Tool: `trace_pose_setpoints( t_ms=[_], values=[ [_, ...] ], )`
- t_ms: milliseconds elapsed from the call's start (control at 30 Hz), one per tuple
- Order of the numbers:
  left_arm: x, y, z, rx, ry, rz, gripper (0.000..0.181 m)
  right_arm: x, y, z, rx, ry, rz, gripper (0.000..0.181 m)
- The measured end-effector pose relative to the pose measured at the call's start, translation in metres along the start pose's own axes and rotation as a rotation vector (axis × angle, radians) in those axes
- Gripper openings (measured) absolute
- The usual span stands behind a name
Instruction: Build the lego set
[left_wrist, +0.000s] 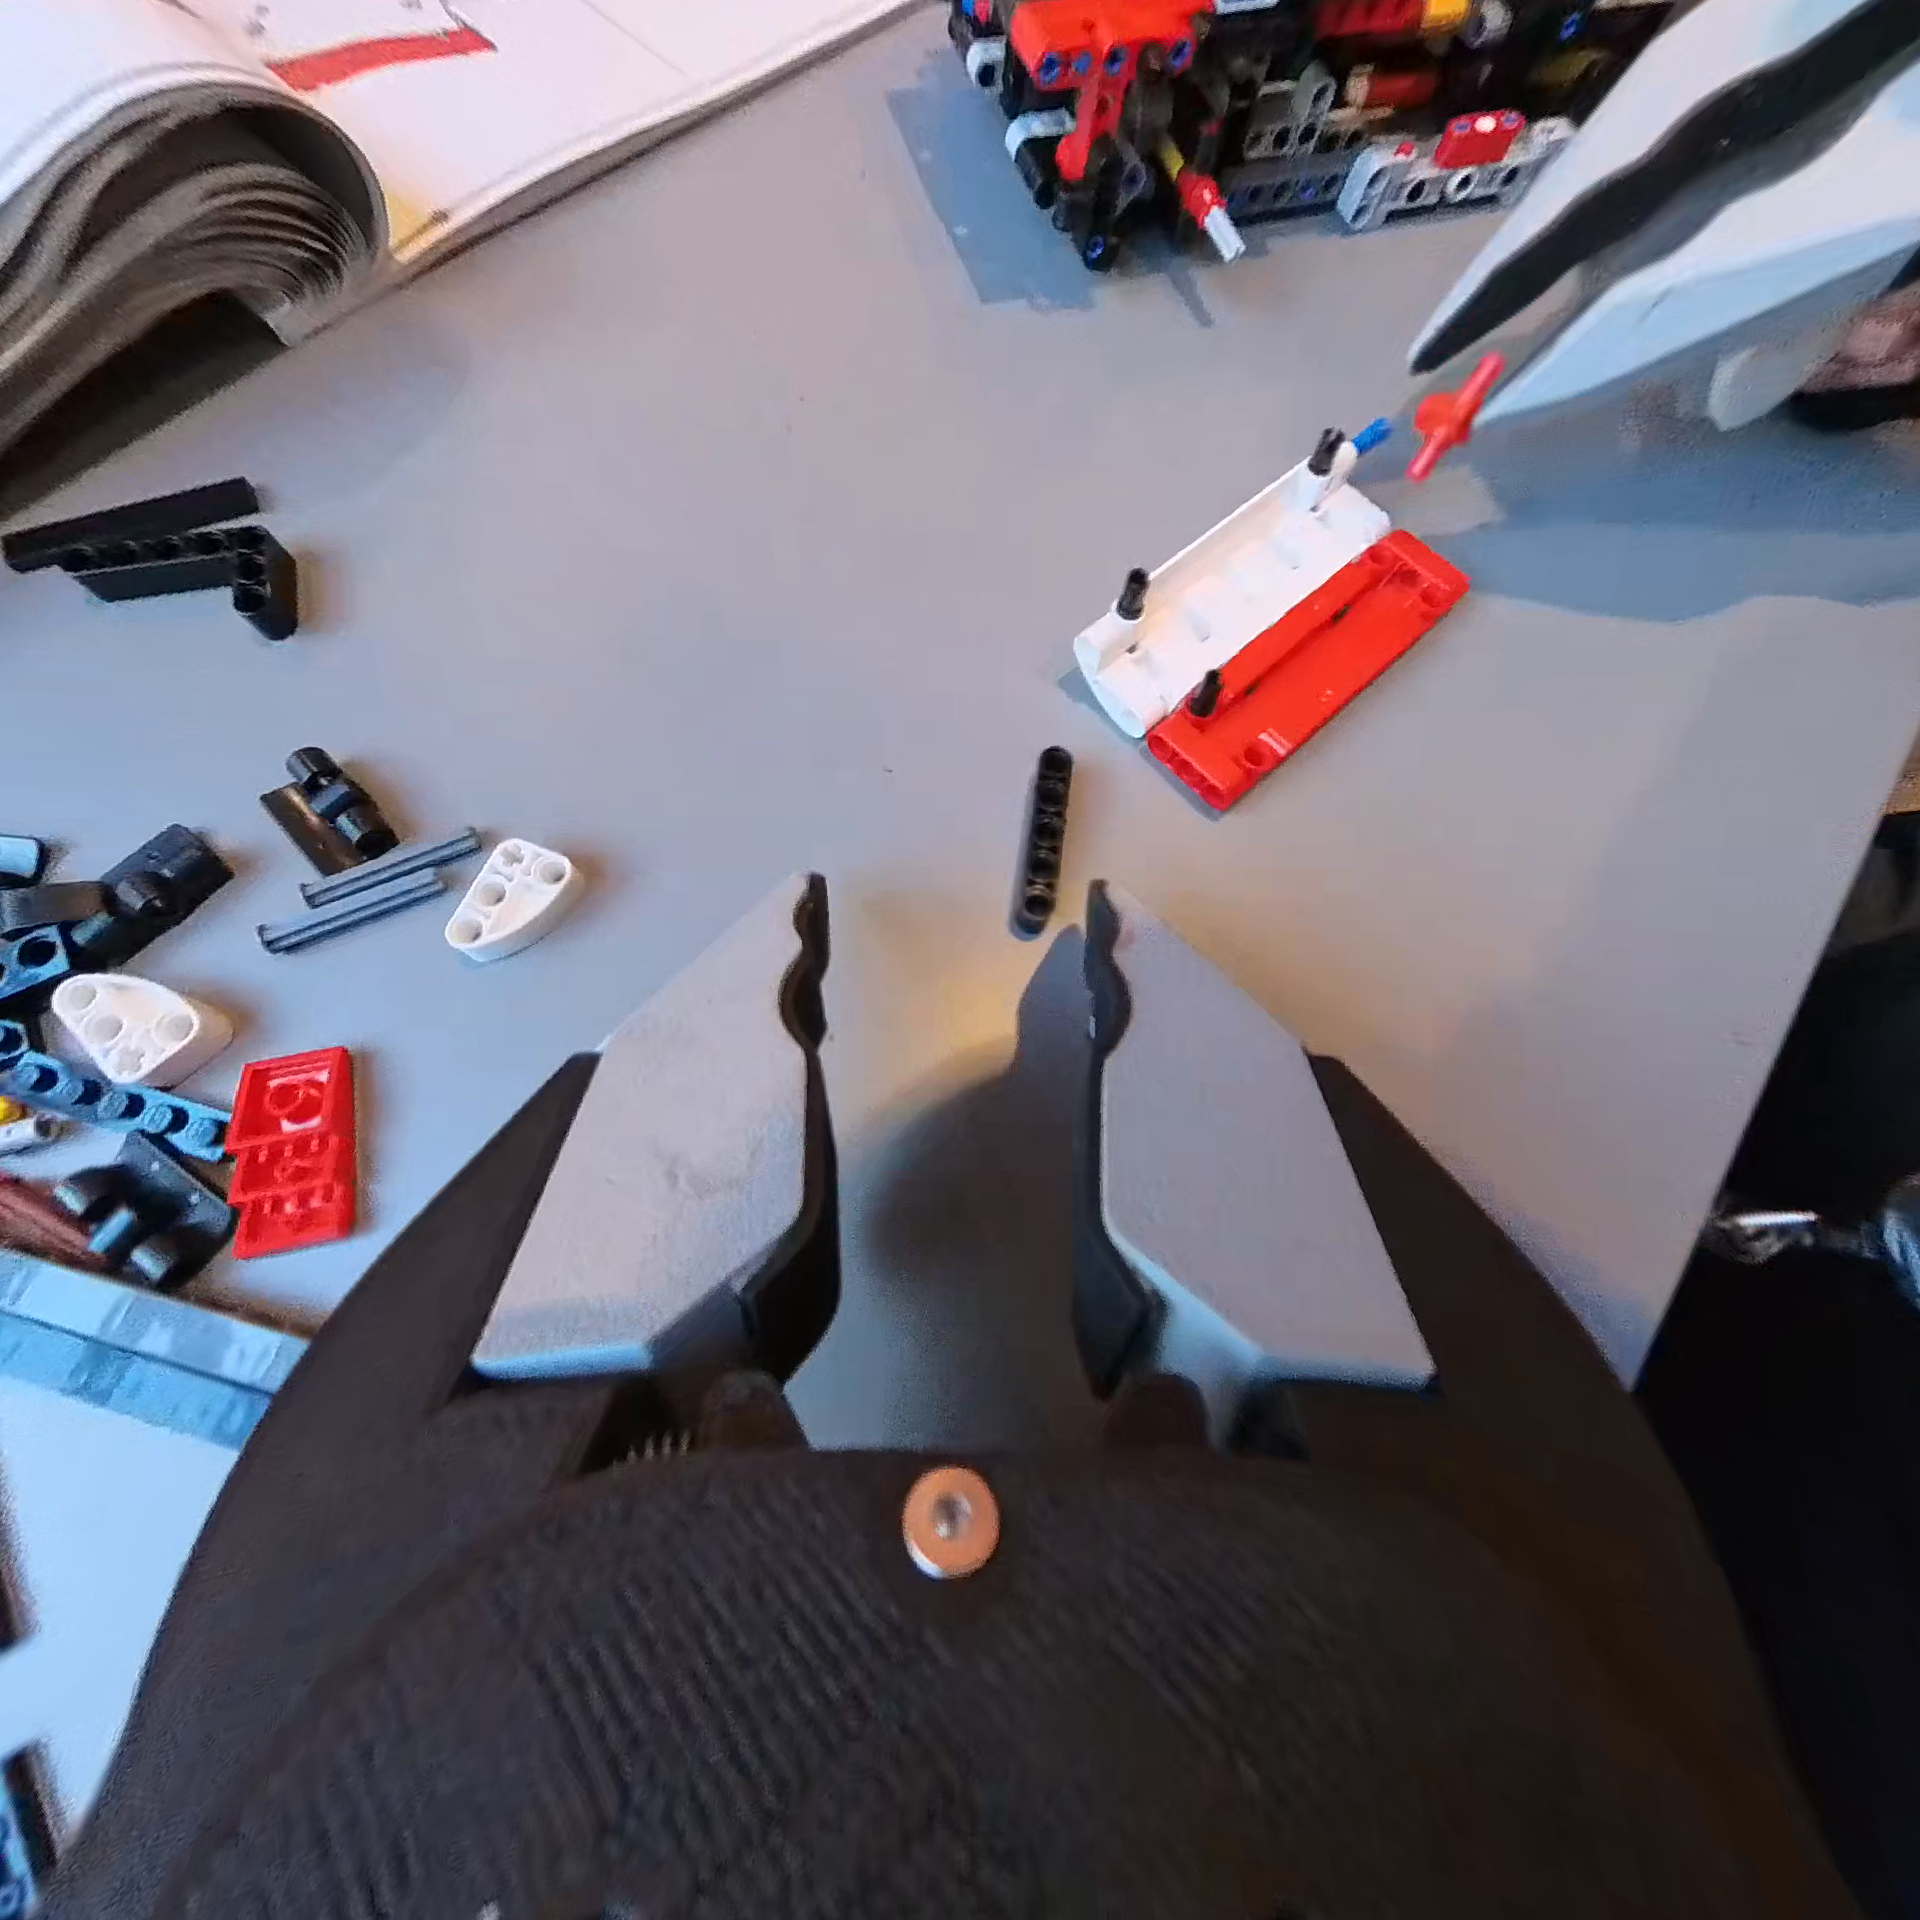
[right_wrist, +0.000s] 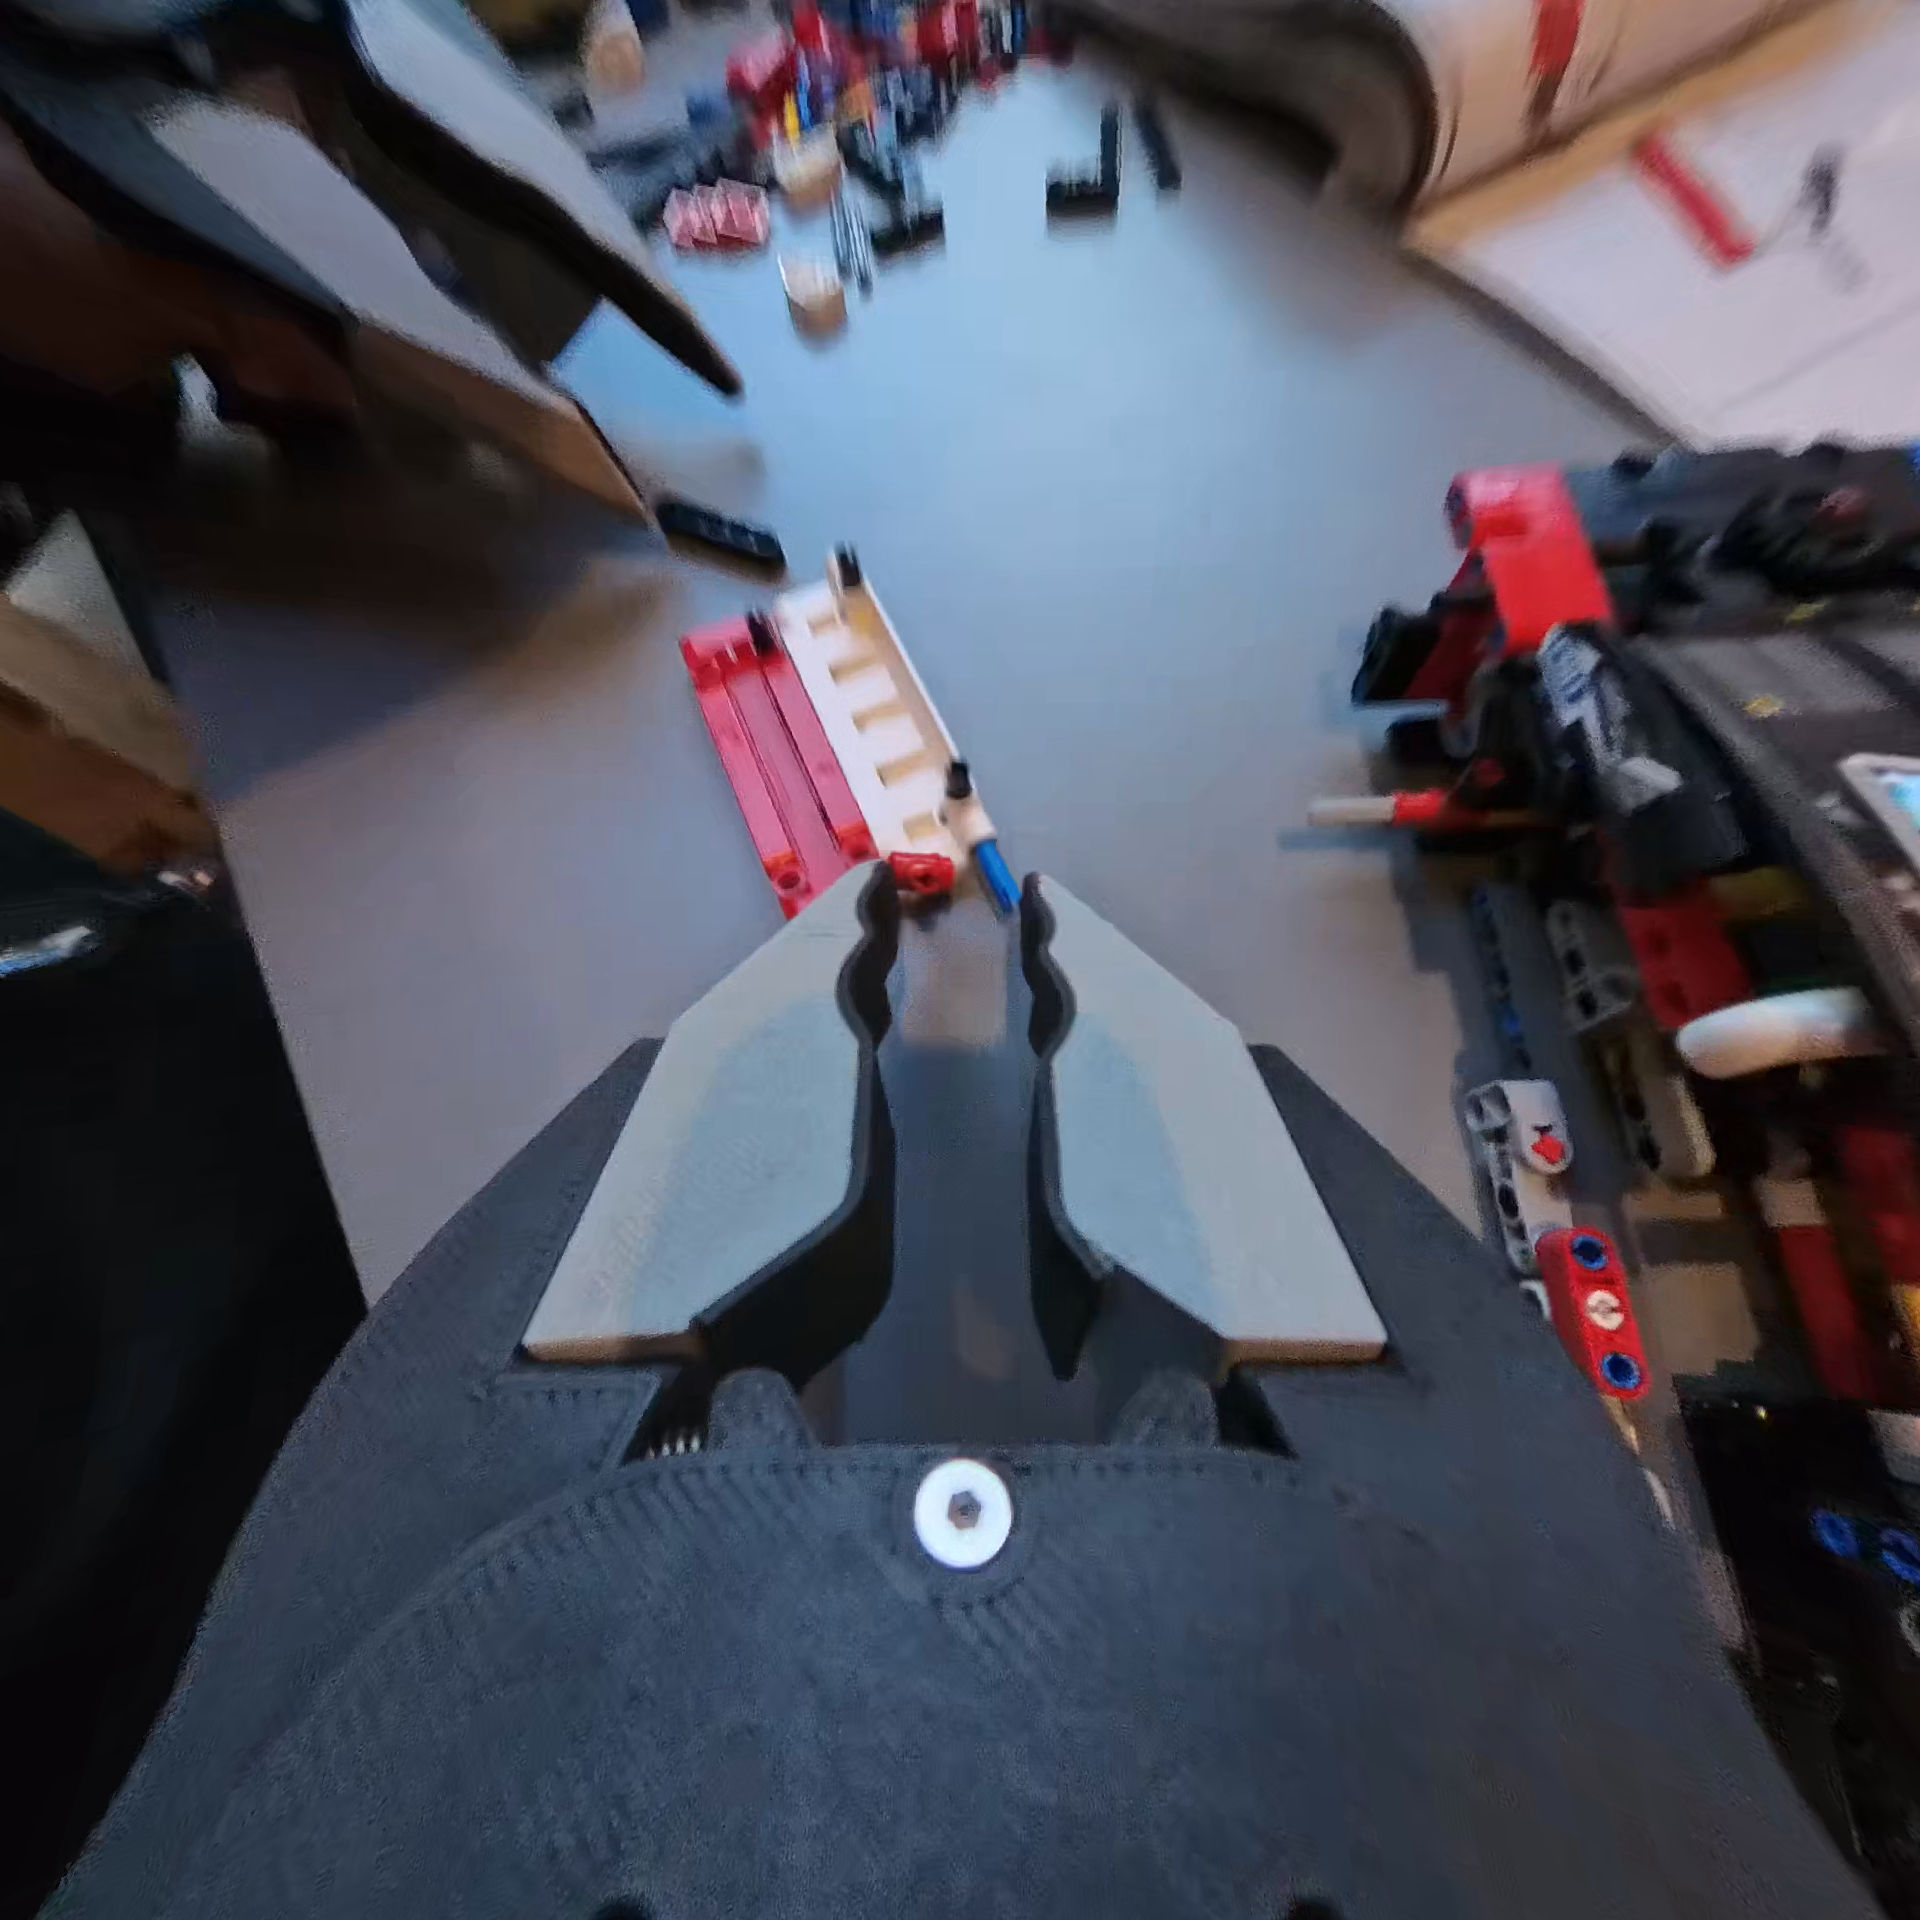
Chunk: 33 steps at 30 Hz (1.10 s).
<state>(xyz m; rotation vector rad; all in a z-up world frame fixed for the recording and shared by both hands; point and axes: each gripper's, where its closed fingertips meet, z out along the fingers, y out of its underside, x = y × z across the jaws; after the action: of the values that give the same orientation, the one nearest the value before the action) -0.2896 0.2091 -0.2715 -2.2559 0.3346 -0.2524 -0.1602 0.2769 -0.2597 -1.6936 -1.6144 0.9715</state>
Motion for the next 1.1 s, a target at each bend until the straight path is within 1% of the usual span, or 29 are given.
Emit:
trace_pose_setpoints(
  t_ms=[33,100,233,300,367,400,600,700,800,867,1000,1033,1100],
  values=[
    [-0.001,0.001,0.003,-0.017,0.01,-0.001,0.047,0.001,0.008,0.004,-0.056,0.0,-0.003,0.024],
    [-0.003,0.004,0.009,-0.061,0.016,0.015,0.046,0.0,0.016,0.008,-0.115,0.001,-0.037,0.023],
    [-0.004,0.001,0.014,-0.069,-0.023,0.097,0.036,0.002,0.02,0.007,-0.135,0.019,-0.063,0.026],
    [-0.002,0.0,0.016,-0.069,-0.009,0.095,0.026,0.004,0.018,0.002,-0.109,0.023,-0.056,0.025],
    [-0.002,-0.001,0.017,-0.069,-0.012,0.096,0.01,0.006,0.016,-0.002,-0.083,0.017,-0.044,0.024],
    [-0.003,-0.001,0.017,-0.069,-0.015,0.092,0.006,0.006,0.015,-0.003,-0.074,0.01,-0.038,0.025],
    [-0.004,0.001,0.014,-0.067,-0.055,0.087,0.006,0.008,0.008,-0.009,-0.01,0.03,-0.044,0.027],
    [-0.002,0.005,0.008,-0.059,-0.075,0.069,0.029,0.006,0.002,-0.015,0.045,0.03,-0.063,0.027],
    [0.0,0.008,-0.007,-0.011,-0.092,0.026,0.032,0.006,-0.007,-0.026,0.132,0.039,-0.069,0.027],
    [0.002,0.014,-0.018,0.006,-0.099,-0.007,0.032,0.008,-0.007,-0.032,0.16,0.045,-0.058,0.029],
    [0.003,0.022,-0.038,0.051,-0.154,-0.007,0.031,0.008,0.0,-0.036,0.131,0.046,-0.063,0.031],
    [0.003,0.022,-0.041,0.061,-0.167,-0.004,0.031,0.006,0.005,-0.033,0.098,0.04,-0.068,0.034],
    [0.005,0.022,-0.044,0.071,-0.175,0.001,0.031,-0.001,0.015,-0.024,0.011,0.003,-0.095,0.033]
  ],
)
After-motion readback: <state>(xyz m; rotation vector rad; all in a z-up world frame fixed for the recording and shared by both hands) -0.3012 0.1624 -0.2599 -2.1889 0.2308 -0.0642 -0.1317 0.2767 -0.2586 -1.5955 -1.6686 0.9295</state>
